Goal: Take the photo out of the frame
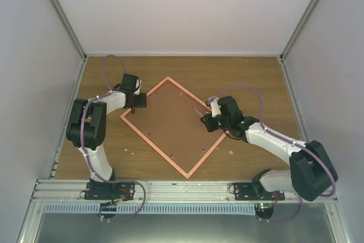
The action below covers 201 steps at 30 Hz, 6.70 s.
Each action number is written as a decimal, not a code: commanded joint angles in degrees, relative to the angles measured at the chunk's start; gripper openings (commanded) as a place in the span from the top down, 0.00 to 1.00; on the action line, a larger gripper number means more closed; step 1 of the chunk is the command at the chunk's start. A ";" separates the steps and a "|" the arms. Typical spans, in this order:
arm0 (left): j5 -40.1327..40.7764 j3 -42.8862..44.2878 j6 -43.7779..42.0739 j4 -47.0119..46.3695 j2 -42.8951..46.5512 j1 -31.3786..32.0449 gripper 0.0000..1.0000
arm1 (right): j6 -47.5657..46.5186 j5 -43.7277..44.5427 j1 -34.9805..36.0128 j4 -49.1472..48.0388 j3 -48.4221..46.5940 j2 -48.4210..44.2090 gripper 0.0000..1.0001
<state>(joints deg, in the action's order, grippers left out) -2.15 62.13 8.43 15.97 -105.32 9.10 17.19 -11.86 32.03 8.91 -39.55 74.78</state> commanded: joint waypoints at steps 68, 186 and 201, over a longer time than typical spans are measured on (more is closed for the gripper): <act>-7.03 -28.26 24.45 -2.77 18.48 17.70 0.83 | -2.43 -9.92 13.58 -2.61 -18.21 27.39 0.99; -8.40 -35.79 31.99 -7.42 28.08 5.03 0.91 | 9.50 11.73 -7.98 -6.05 -0.83 2.87 1.00; -10.14 -35.35 30.32 -7.54 29.67 1.63 0.63 | 15.11 19.18 -31.11 -17.78 2.62 7.52 0.99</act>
<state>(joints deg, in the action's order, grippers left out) -12.62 27.90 38.20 6.55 -76.97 11.40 30.24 5.13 3.84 -3.01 -35.46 77.52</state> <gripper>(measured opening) 0.296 0.122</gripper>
